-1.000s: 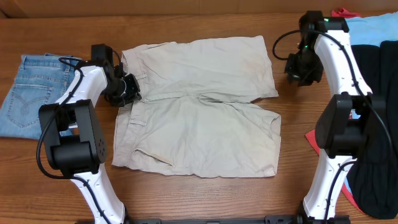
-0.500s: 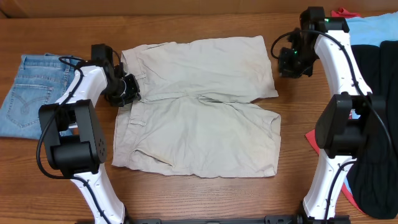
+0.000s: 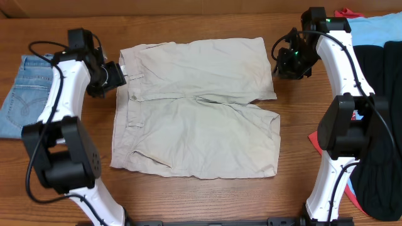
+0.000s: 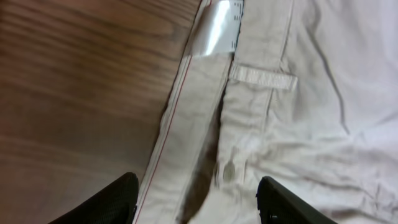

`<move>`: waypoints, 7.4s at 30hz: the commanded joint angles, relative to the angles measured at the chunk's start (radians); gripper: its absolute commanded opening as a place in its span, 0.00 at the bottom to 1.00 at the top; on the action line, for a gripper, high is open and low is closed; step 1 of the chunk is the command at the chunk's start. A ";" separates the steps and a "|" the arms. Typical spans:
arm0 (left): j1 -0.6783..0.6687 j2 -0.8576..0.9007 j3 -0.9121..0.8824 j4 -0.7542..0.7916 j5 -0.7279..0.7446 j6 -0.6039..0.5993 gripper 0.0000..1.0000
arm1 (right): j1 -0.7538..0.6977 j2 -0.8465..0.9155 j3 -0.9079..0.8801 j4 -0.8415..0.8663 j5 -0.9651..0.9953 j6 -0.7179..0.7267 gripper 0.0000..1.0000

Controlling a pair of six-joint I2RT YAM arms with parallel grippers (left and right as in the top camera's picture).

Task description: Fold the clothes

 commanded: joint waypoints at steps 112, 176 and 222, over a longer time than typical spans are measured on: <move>0.160 -0.768 -1.052 0.322 0.045 -0.252 0.04 | -0.006 -1.015 -1.048 0.086 0.055 0.286 1.00; 0.160 -0.824 -0.800 -0.144 0.044 -0.071 0.04 | -0.092 -0.991 -1.198 0.415 -0.131 0.546 0.04; 0.160 -0.793 -0.525 -0.102 0.045 -0.212 0.04 | -0.040 -0.618 -0.282 0.228 0.103 0.224 0.04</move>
